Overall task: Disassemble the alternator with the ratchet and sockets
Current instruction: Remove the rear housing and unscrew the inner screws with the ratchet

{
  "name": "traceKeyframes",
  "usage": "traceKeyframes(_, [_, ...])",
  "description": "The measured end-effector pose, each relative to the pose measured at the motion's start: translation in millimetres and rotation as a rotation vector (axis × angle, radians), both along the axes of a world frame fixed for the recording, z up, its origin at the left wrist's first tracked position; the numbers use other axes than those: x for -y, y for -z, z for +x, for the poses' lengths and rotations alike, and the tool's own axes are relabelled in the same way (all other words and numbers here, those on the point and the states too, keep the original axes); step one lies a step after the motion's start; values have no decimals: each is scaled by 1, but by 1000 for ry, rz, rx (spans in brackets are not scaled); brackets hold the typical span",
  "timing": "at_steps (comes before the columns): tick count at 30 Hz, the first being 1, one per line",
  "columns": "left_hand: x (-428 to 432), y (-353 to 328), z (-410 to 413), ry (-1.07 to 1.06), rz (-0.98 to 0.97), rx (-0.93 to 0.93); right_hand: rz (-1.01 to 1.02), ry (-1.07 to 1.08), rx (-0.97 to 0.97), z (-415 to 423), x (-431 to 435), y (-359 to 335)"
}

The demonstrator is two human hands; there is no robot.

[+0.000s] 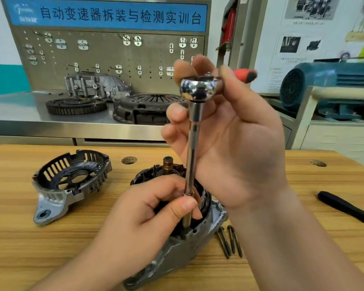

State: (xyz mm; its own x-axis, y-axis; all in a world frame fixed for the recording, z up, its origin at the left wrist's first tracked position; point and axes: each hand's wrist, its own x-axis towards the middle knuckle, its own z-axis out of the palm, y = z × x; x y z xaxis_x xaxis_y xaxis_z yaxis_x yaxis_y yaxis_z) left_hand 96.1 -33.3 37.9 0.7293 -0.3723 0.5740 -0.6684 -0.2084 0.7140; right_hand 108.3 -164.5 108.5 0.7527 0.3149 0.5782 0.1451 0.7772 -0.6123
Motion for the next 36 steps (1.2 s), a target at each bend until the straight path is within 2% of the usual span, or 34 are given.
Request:
traceKeyframes(2, [0,0,0,-18,-16,-11,-55,215,143,-1,-2,1])
traceKeyframes(5, [-1,0,0,-47,-13,-13,-212,858,601,-1,-2,2])
traceKeyframes(6, [-1,0,0,-45,-12,-14,-244,996,720,0,-3,4])
traceKeyframes(7, [-1,1,0,-36,-16,-23,-244,1042,749,0,-3,5])
traceKeyframes(9, [-1,2,0,-12,-25,-38,-186,880,529,-2,-3,2])
traceKeyframes(12, [0,2,0,29,-10,-37,-84,274,96,-4,-1,-2])
traceKeyframes(14, [0,1,0,53,7,-20,-31,-14,-36,-1,2,-3])
traceKeyframes(15, [0,1,0,58,12,-11,-16,-88,-65,-1,2,-3])
traceKeyframes(17, [0,1,0,59,-4,1,-27,-90,-25,-2,2,-3])
traceKeyframes(18, [-1,2,0,61,-26,-5,-54,-18,41,-2,1,-3])
traceKeyframes(20, [-1,3,0,59,-69,-44,-137,288,267,-6,-2,-2])
traceKeyframes(22, [-2,3,1,50,-77,-65,-220,737,560,-6,-5,1])
traceKeyframes(24, [-2,3,1,45,-59,-55,-234,945,695,-4,-6,6])
traceKeyframes(26, [-3,2,1,35,-27,-27,-180,794,475,-5,-5,3])
traceKeyframes(28, [-4,1,1,32,11,0,-105,418,179,-5,-3,-2])
traceKeyframes(30, [-3,0,0,57,26,-4,-44,94,-19,-3,0,-4])
traceKeyframes(33, [-1,1,0,69,25,3,-27,-150,-144,0,3,-6])
traceKeyframes(36, [-3,1,1,76,-7,-46,-48,-152,-80,-2,1,-5])
